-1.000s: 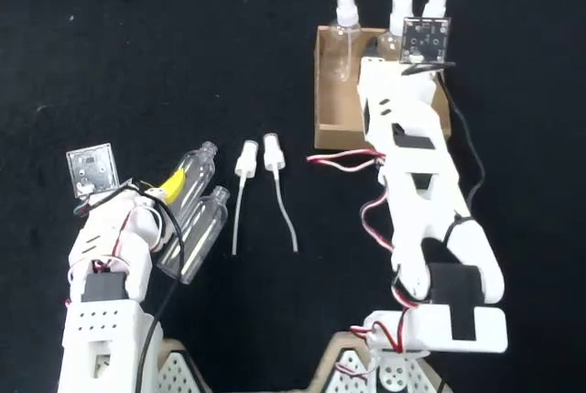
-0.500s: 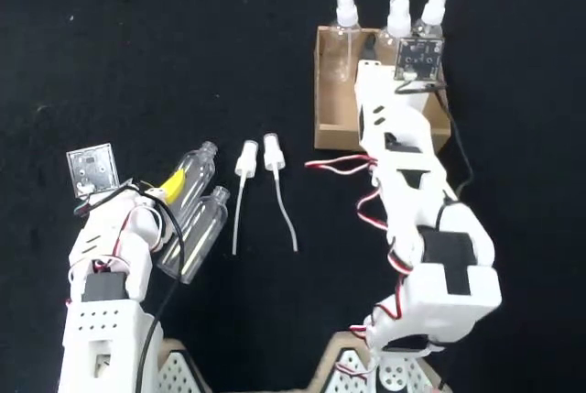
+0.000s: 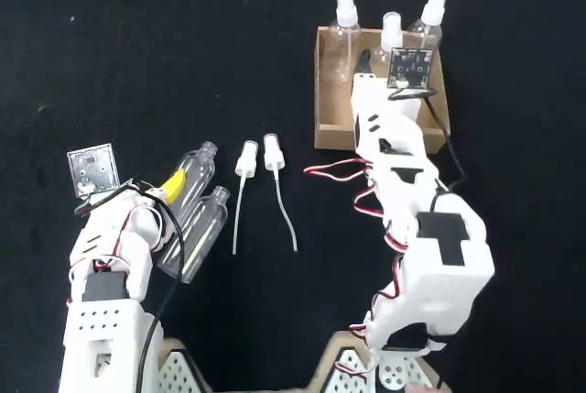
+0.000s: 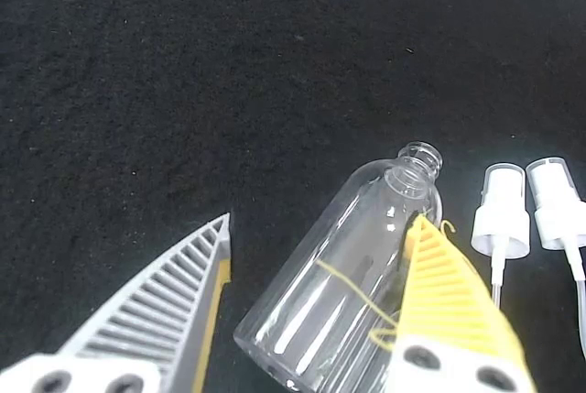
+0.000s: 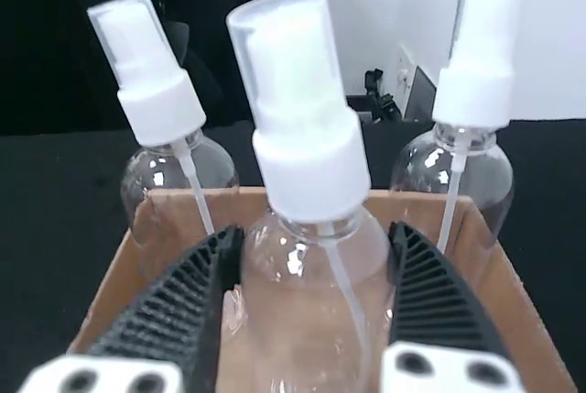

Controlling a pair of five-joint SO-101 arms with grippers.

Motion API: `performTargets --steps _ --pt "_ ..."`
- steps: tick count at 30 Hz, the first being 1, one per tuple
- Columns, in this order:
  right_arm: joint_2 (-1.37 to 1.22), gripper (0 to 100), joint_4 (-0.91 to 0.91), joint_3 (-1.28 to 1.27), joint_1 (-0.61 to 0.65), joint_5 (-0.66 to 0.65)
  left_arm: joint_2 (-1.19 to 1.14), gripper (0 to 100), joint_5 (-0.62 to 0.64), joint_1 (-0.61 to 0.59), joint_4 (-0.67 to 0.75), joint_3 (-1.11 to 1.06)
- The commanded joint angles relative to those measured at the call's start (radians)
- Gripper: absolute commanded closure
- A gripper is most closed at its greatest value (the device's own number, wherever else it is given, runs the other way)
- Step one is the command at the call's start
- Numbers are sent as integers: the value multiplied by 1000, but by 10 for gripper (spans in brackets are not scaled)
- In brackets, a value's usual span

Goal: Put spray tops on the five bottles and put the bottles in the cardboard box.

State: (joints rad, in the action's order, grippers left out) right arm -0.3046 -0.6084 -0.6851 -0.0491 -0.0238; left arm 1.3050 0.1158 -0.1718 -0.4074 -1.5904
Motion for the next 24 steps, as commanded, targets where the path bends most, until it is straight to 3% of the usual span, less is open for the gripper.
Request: performTargets --steps 1,24 --pt "10 808 -28 58 17 5 14 708 -5 -1 23 2" --pt "1 803 -20 56 40 6 14 708 -5 -1 23 1"
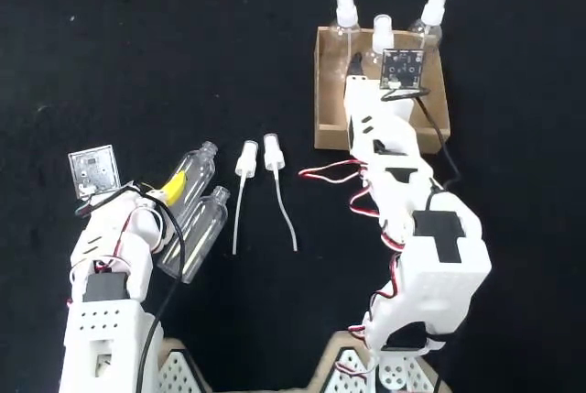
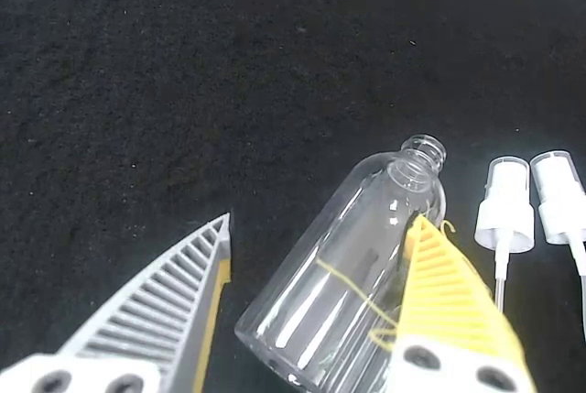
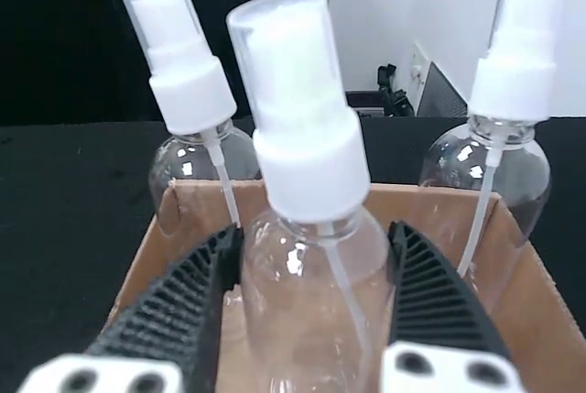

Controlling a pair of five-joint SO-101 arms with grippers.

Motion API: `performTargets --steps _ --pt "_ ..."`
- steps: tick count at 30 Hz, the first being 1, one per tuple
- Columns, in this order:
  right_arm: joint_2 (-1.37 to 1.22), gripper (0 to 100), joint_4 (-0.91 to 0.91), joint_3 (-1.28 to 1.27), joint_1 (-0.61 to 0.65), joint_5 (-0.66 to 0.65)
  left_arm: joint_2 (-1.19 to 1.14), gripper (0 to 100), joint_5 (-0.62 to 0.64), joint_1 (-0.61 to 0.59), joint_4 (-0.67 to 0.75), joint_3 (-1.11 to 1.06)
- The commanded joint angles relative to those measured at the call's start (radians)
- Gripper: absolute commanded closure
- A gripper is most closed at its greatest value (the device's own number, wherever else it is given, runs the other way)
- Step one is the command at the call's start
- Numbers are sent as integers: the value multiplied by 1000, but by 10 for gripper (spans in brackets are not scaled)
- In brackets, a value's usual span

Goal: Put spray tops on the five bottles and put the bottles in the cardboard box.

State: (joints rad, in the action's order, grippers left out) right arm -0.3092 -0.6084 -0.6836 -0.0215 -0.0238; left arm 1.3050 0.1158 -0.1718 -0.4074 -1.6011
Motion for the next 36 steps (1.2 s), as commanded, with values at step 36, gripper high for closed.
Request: performTargets --steps 36 --pt "1 803 110 171 12 6 14 708 -5 -1 23 12"
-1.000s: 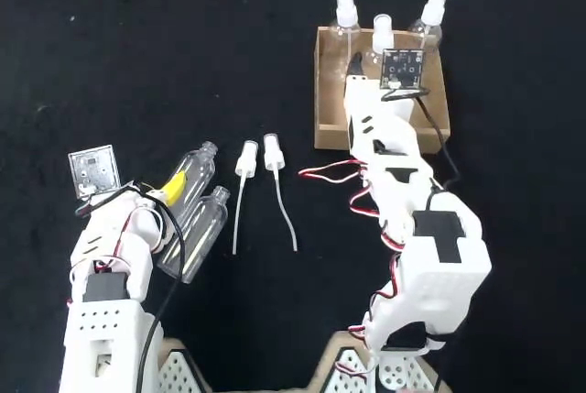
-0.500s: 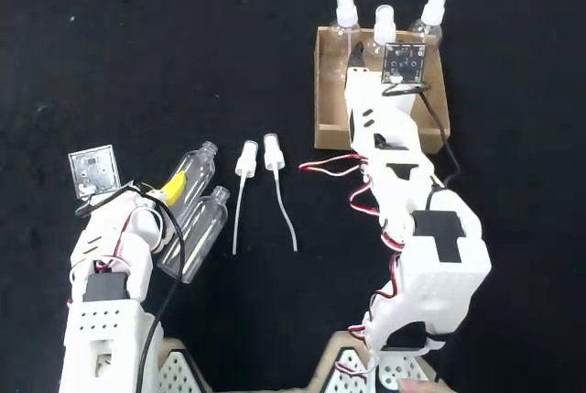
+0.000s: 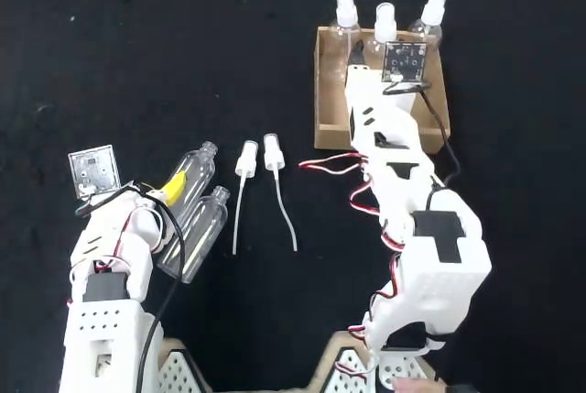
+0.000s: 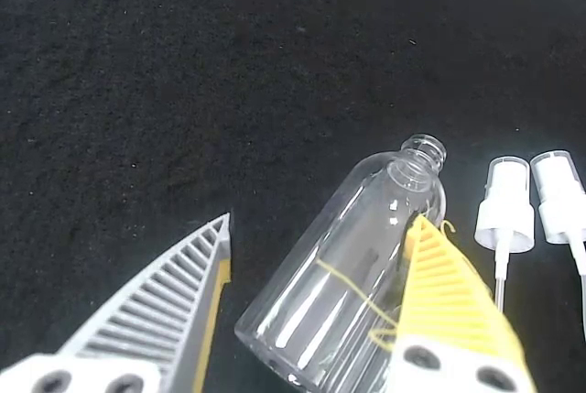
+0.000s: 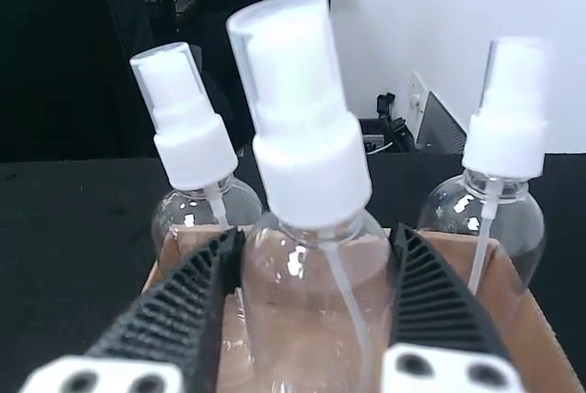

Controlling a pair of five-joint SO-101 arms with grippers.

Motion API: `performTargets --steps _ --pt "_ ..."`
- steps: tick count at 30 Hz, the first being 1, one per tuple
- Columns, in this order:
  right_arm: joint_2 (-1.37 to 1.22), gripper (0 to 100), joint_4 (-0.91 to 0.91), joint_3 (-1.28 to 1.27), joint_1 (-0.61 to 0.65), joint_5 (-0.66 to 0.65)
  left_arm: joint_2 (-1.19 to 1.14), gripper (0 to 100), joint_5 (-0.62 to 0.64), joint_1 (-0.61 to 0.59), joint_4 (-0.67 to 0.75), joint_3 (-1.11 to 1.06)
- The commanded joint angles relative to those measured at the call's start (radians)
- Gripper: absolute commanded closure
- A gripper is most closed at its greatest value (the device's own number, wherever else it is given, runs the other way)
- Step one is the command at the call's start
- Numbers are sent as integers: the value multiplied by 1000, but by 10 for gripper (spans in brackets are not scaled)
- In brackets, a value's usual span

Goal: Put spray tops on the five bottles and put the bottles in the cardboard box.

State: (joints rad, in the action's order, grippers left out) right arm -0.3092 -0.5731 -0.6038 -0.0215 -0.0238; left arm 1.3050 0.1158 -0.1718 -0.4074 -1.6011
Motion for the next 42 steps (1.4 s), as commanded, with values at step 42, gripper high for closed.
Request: performTargets --steps 42 --pt "-134 657 127 176 6 5 14 708 -5 -1 23 12"
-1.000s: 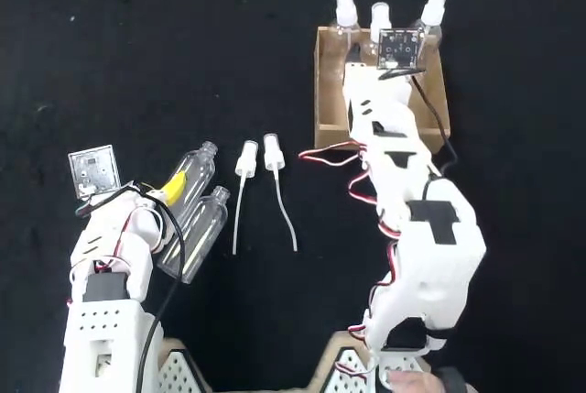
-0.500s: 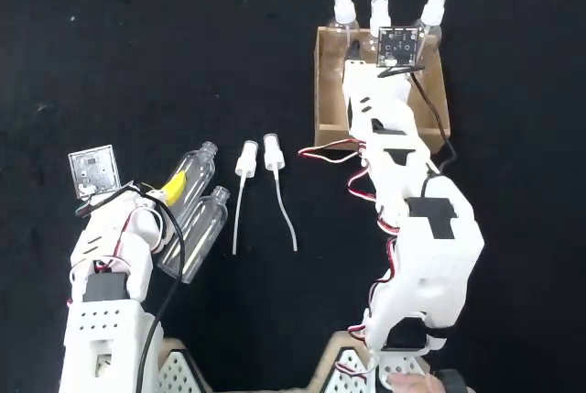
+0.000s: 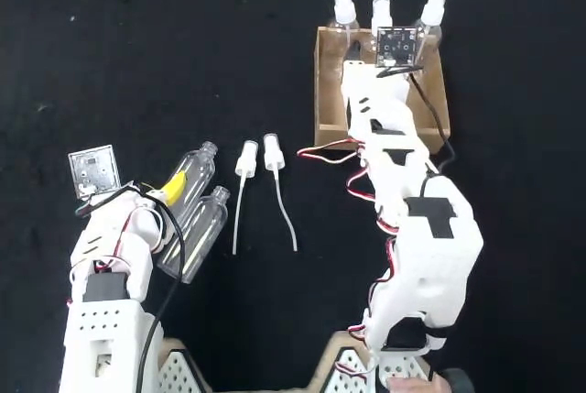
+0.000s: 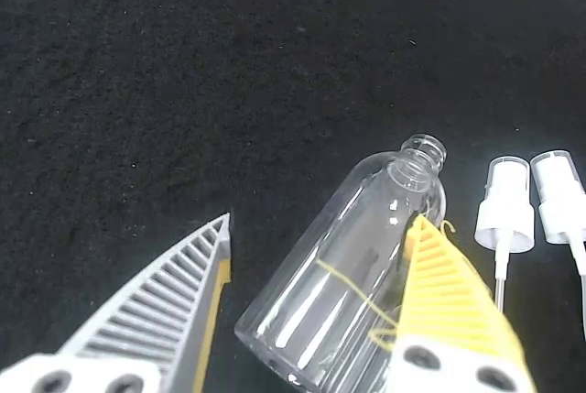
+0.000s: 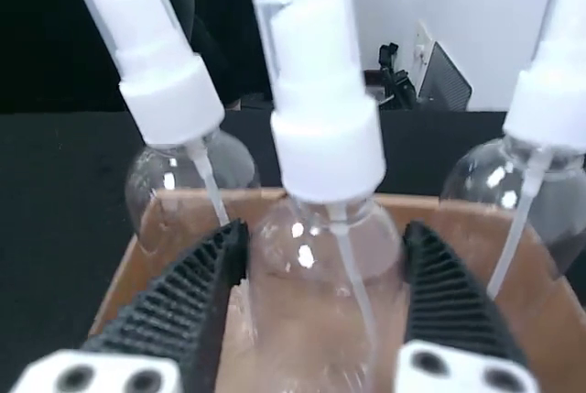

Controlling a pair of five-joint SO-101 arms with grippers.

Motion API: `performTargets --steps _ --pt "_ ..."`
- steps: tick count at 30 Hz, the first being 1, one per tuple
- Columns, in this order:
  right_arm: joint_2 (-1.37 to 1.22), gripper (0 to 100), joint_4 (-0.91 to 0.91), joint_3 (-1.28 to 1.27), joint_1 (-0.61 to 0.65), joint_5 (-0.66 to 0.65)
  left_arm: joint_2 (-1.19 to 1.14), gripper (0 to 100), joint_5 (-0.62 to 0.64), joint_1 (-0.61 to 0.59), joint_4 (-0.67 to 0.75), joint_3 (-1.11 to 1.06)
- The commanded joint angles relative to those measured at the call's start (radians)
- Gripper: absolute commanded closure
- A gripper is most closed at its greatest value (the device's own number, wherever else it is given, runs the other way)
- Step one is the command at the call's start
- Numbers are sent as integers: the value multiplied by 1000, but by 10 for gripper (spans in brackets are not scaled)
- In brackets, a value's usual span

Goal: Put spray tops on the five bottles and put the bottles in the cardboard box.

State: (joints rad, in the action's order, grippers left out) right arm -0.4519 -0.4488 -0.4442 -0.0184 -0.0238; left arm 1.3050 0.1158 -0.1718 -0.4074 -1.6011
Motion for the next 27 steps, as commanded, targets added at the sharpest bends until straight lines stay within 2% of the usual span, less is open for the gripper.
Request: performTargets --steps 1,13,21,27 --pt "8 648 5 16 3 5 14 708 -5 -1 23 12" --pt "27 649 3 5 3 5 14 708 -5 -1 25 12" --pt "223 649 11 -116 9 5 14 708 -5 -2 137 -42" --pt "291 649 11 -171 -17 5 14 708 -5 -2 138 -44"
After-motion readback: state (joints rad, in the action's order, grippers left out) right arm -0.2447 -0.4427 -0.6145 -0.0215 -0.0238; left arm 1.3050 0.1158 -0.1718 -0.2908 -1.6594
